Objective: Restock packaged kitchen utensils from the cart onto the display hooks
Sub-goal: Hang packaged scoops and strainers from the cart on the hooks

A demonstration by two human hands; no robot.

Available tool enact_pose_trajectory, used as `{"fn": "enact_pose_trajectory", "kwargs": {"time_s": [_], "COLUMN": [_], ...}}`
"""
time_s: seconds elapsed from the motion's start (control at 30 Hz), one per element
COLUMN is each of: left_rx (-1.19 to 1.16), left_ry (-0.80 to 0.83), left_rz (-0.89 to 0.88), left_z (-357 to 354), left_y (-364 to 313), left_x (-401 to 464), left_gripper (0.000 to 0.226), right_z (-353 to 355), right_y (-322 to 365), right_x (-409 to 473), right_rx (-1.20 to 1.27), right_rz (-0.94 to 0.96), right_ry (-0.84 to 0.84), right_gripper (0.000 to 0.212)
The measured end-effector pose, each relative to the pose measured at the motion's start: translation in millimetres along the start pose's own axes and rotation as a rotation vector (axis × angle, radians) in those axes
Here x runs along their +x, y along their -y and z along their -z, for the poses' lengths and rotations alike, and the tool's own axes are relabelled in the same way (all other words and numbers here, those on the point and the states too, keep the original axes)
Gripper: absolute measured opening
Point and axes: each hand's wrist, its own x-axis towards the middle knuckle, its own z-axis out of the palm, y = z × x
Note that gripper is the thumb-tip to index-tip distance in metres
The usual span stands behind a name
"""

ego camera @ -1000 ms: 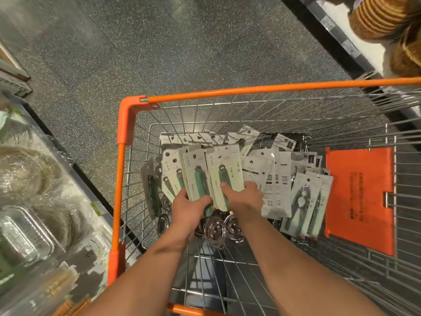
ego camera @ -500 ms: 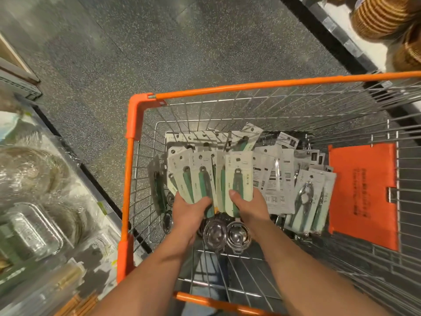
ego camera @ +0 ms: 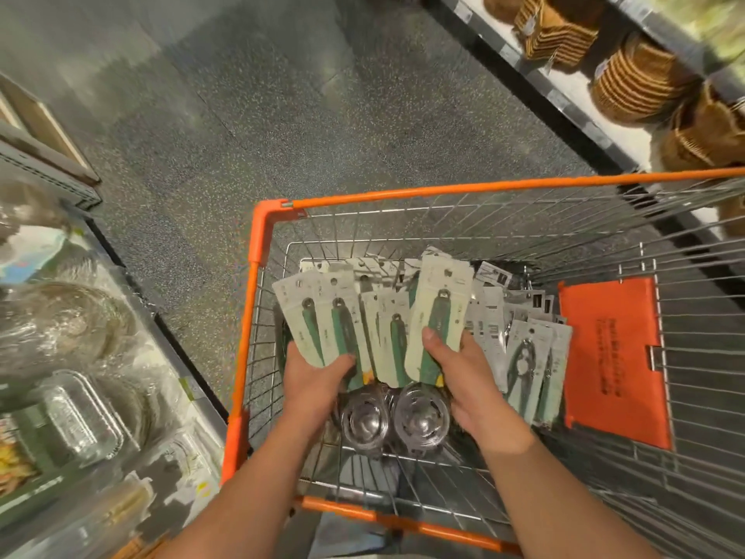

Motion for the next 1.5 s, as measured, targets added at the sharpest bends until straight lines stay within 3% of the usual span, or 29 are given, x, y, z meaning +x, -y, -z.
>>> {"fn": "enact_pose_trajectory", "kwargs": {"time_s": [0.13, 0.3, 0.5, 0.7, 0.93, 1.13, 1.37, 1.43, 1.5], "left_rx": [-0.056, -0.238, -0.434, -0.482, -0.642, -0.59, -0.625, -0.685, -0.75], "left_ry": [0.072, 0.152, 0.204, 0.239, 0.36, 0.369, 0.292, 0.282, 0.266], "left_rz": [-0.025, -0.033, -0.017, -0.006, 0.038, -0.051, -0.082, -0.086, -0.094], "left_z": [3.7, 2.0, -3.0, -7.1, -12.0, -19.1, -10.3, -7.4, -8.2], "left_y": [-21.4, -43.6, -60.4, -64.9, -76.7, -84.1, -94.0, -93.9, -94.1], "left_x": [-16.7, -40.6, -62.9, -74.3, -85.1, -97.3, -115.8, -127.5, -143.3], "left_gripper": [0.05, 0.052, 0.051, 0.052, 0.042, 0.094, 0.109, 0.103, 0.079], "right_z": [-17.5, -27.8, -25.8, -29.0, -32.7, -34.0, -38.8, -36.4, -31.7], "right_y": [33.0, 60.3, 77.5, 85.1, 98.2, 105.9, 122.7, 128.6, 133.4], "right_x": [-26.6, -55.2, -77.6, -91.6, -111.1, -124.3, -141.9, -147.8, -153.5], "right_rx": [0.043, 0.048, 0.135, 0.125, 0.145, 0.028, -0.134, -0.182, -0.214], "right_rz": [0.005, 0.037, -0.007, 0.002, 0.091, 0.191, 0.297, 0.317, 0.322], "right_ry": [0.113, 0.192, 0.243, 0.274, 0.198, 0.162, 0.209, 0.254, 0.298], "right_gripper": [0.023, 0.062, 0.035, 0.043, 0.035, 0.035, 0.033, 0.03, 0.028]}}
